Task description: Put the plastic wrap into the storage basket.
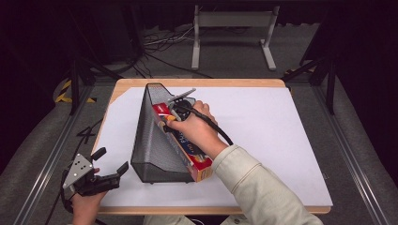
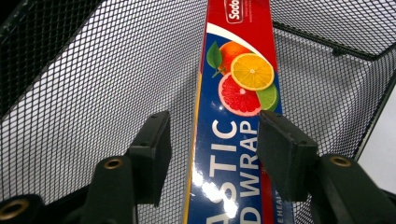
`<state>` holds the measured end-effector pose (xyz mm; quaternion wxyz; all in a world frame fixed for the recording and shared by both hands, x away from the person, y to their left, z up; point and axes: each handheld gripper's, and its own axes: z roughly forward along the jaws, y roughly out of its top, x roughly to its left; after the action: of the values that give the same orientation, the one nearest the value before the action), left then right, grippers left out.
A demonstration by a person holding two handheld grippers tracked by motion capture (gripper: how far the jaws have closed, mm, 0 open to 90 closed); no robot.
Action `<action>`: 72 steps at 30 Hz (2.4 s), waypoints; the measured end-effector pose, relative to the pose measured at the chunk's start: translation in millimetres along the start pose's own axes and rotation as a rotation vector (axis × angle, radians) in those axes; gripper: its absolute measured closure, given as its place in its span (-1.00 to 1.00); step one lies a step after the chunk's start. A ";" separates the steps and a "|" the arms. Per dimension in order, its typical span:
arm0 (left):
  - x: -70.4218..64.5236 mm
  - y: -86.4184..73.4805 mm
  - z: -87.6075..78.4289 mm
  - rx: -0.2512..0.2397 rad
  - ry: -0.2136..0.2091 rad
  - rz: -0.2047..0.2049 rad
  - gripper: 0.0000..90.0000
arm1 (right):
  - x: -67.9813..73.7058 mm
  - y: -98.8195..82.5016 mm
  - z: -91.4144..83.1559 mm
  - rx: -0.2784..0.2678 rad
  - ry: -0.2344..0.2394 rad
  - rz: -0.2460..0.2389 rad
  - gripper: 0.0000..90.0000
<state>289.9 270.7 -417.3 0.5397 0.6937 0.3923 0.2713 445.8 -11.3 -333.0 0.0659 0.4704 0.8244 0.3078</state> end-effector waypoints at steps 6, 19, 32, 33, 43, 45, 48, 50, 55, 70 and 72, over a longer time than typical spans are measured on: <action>-0.2 0.0 0.3 -0.004 0.000 0.001 -0.88 | -6.0 -3.4 -5.4 -0.034 0.032 -0.049 0.18; -0.7 0.3 -1.0 -0.006 0.003 0.004 -0.88 | -22.2 -13.4 -45.6 -0.211 0.155 -0.379 -0.24; -2.0 1.0 -0.1 0.002 -0.001 0.008 -0.88 | -43.4 -37.5 -93.9 -0.383 0.151 -0.439 -0.54; -2.1 0.9 0.1 0.002 -0.001 0.008 -0.88 | -45.6 -39.3 -98.2 -0.392 0.150 -0.437 -0.55; -2.6 1.2 -0.3 0.004 -0.002 0.009 -0.88 | -74.2 -60.7 -130.8 -0.456 0.132 -0.432 -0.58; -2.7 1.3 -0.4 0.003 -0.001 0.010 -0.88 | -81.7 -66.5 -136.6 -0.462 0.127 -0.431 -0.59; -2.6 1.2 -0.3 0.004 -0.002 0.006 -0.88 | -94.2 -75.9 -145.9 -0.476 0.110 -0.420 -0.59; -2.7 1.3 0.1 0.006 -0.003 0.010 -0.88 | -102.5 -82.0 -150.9 -0.480 0.103 -0.414 -0.59; -3.3 1.7 0.2 0.003 -0.002 0.009 -0.88 | -124.1 -99.6 -162.2 -0.479 0.065 -0.421 -0.61; -3.6 1.2 2.8 0.016 0.007 0.016 -0.88 | -199.3 -173.0 -150.2 -0.497 -0.069 -0.318 -0.63; -3.5 1.0 2.8 0.018 0.003 0.020 -0.88 | -206.3 -183.4 -144.1 -0.506 -0.074 -0.305 -0.64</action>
<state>290.5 266.1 -416.9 0.5301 0.7021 0.3884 0.2743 366.9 -311.3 -359.2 0.2566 0.3205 0.7799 0.4725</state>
